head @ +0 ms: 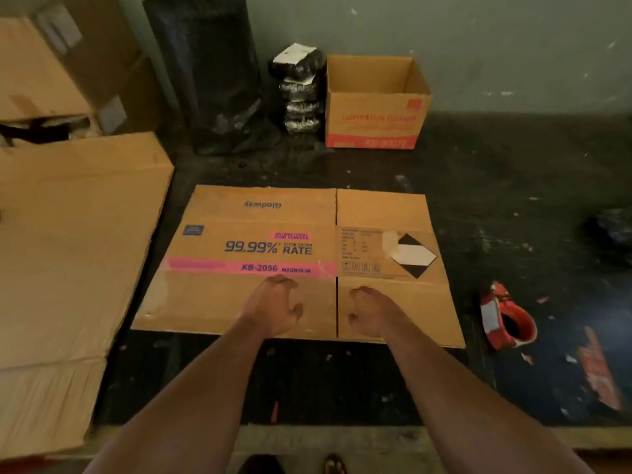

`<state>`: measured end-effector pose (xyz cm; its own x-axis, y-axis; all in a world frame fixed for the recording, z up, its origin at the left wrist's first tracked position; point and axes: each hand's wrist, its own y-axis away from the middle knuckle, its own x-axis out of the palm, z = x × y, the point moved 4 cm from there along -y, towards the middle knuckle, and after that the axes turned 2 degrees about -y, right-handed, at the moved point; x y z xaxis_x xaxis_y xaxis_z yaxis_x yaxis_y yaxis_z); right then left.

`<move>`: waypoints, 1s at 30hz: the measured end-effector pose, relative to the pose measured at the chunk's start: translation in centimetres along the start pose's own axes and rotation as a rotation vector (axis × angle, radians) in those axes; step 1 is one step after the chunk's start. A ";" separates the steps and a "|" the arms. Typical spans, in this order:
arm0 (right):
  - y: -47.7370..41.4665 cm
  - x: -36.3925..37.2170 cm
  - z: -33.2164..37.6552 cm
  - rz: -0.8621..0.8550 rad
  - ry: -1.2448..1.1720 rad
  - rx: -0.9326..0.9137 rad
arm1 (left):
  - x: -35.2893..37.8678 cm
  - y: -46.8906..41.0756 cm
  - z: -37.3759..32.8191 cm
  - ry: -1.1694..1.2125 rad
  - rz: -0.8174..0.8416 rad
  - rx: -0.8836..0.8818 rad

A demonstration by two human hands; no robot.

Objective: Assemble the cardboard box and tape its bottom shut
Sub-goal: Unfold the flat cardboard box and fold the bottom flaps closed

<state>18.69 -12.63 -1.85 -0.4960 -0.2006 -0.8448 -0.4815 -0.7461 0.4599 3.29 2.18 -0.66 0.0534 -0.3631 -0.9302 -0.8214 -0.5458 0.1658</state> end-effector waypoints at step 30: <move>1.3 4.1 -2.1 -0.096 0.369 -0.305 | 5.4 1.4 4.2 -0.332 0.075 0.161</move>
<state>17.52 -15.75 -5.32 -0.1436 -0.2921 -0.9455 -0.2511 -0.9134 0.3203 0.02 2.59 -6.80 -0.1756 -0.1186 -0.9773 -0.8961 -0.3919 0.2085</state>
